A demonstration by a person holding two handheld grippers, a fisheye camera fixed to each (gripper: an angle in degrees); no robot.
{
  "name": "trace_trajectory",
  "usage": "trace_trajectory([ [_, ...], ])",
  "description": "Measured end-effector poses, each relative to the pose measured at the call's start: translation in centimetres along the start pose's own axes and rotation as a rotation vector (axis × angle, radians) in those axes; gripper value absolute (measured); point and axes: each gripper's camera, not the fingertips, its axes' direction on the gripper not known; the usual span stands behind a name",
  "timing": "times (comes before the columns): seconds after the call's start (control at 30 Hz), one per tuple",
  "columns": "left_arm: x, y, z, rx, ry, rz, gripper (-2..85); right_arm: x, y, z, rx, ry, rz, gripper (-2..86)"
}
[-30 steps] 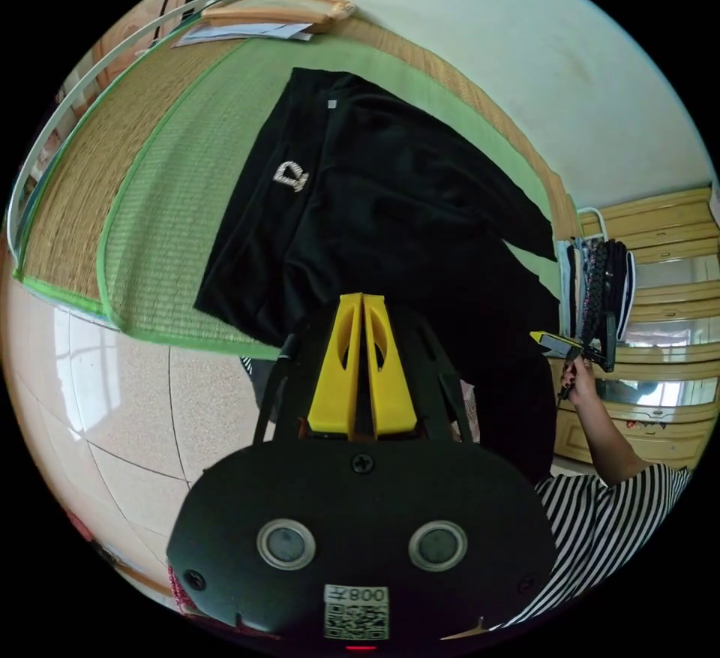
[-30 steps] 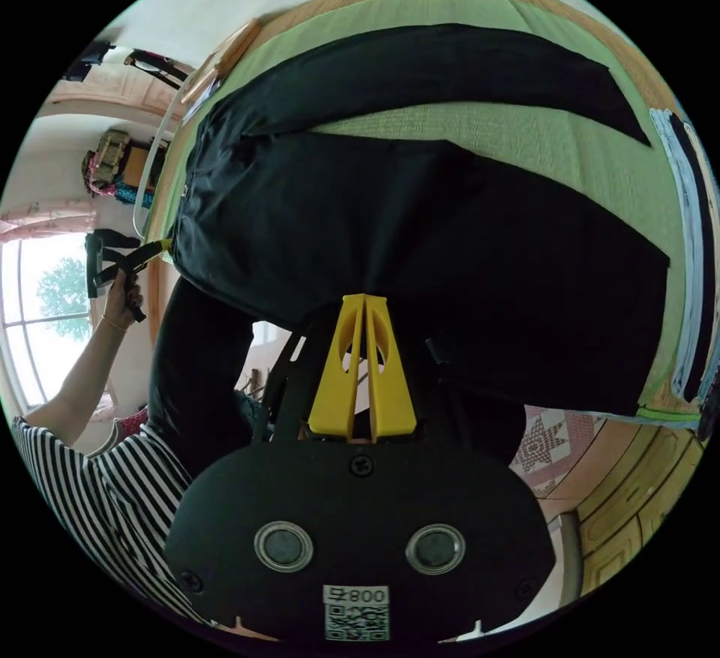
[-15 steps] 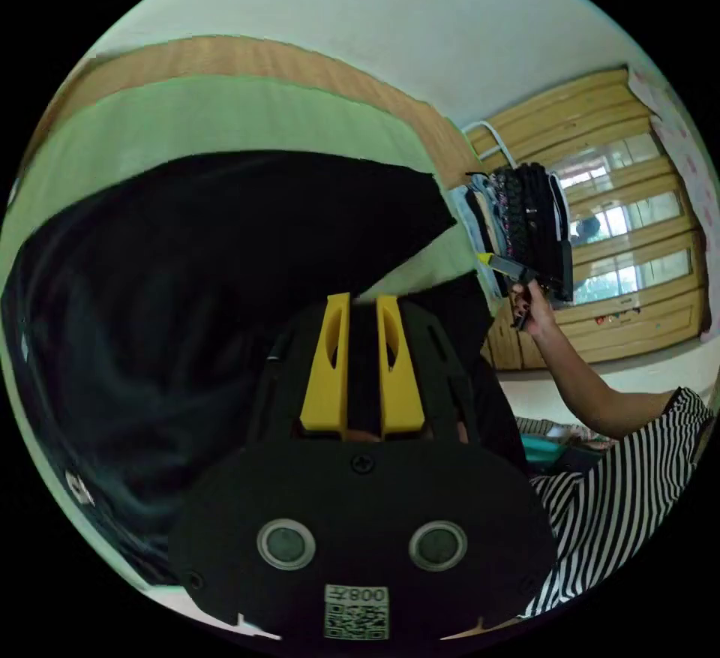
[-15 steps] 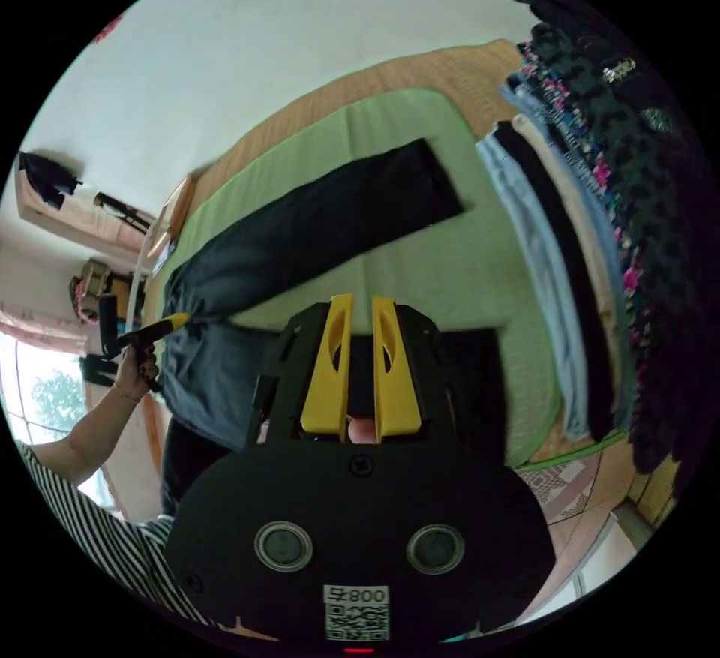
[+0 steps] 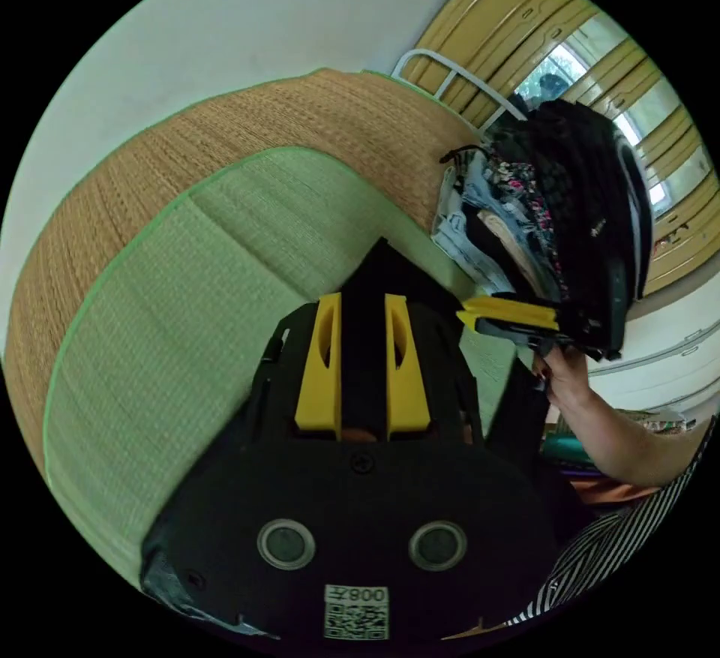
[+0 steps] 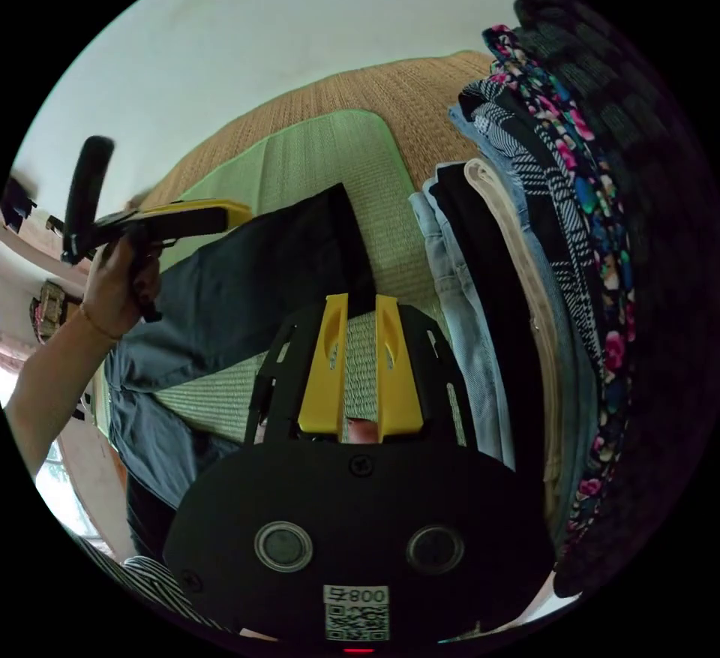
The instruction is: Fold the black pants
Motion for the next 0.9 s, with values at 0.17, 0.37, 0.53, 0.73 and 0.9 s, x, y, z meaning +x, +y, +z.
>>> trace_trajectory([
  [0.17,1.8,-3.7,6.0,-0.083,-0.161,0.049,4.7,-0.4,0.7,-0.6,0.032,-0.003,-0.024,5.4],
  [0.37,4.4,-4.4,6.0,-0.032,-0.094,0.121,2.2,0.0,1.0,-2.6,0.037,-0.091,-0.028,2.3],
  [0.53,5.9,-6.4,4.9,0.041,-0.173,0.167,3.0,0.4,1.0,-9.3,0.230,-0.132,-0.050,2.2],
  [0.73,5.9,-6.7,5.9,0.021,-0.066,0.094,7.2,1.4,0.6,-7.8,0.091,0.039,-0.058,4.9],
  [0.9,11.5,-0.1,9.4,-0.164,0.150,0.272,8.9,2.5,9.6,-8.8,0.032,0.038,-0.087,6.8],
])
